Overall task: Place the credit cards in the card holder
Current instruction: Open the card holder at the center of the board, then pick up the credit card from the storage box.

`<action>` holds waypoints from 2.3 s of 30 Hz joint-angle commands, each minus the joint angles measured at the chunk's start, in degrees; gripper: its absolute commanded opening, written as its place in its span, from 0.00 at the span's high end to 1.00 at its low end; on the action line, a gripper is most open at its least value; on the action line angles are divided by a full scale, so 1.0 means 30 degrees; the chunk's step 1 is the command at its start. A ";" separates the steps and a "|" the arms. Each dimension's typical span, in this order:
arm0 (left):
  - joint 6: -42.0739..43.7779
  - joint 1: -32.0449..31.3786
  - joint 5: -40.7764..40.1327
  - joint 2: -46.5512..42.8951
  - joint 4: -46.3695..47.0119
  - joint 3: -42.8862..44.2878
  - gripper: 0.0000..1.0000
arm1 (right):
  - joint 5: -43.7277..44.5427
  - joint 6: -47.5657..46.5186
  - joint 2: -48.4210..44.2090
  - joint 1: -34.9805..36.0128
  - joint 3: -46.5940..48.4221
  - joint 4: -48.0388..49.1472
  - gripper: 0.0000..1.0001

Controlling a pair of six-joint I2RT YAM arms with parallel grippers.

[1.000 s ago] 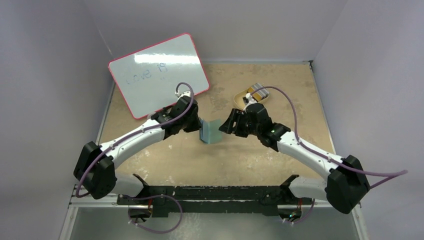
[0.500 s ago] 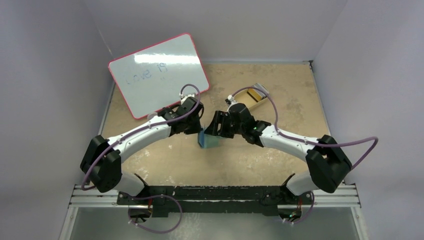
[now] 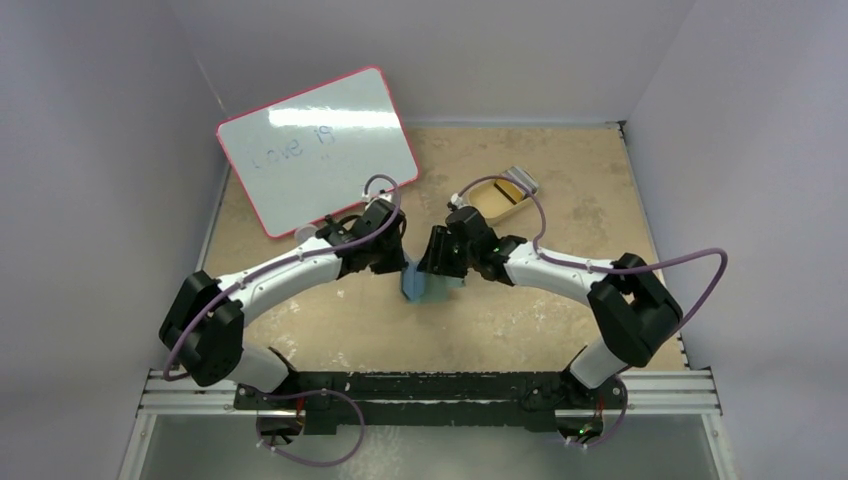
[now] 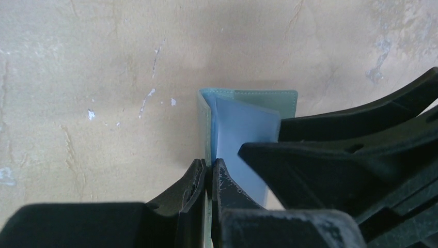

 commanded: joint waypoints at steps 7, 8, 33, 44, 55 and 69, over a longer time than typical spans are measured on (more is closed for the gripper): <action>-0.0036 0.1522 0.4352 -0.1314 0.5309 -0.3822 1.00 | 0.3717 -0.0460 0.0621 0.0014 -0.1802 -0.2331 0.63; -0.0065 0.1705 0.4569 -0.1428 0.5675 -0.4097 1.00 | 0.3899 -0.0591 0.0718 0.0036 -0.1943 -0.2307 0.64; 0.0841 0.2300 0.4881 -0.2261 0.5766 -0.4752 1.00 | 0.3208 -0.6945 -0.3170 -0.0799 0.1556 -0.2062 0.63; 0.2049 0.2296 0.3713 -0.2945 0.3669 -0.4097 1.00 | 0.5994 -1.3623 -0.1346 -0.4885 0.5309 -0.3138 0.55; 0.2957 0.2311 0.4400 -0.4213 0.2735 -0.3955 1.00 | 0.8160 -1.8005 0.4008 -0.8022 0.8833 -0.2695 0.41; 0.3380 0.2296 0.5151 -0.3988 0.3596 -0.4717 1.00 | 0.8941 -2.0773 0.8470 -0.8970 1.2418 -0.3341 0.36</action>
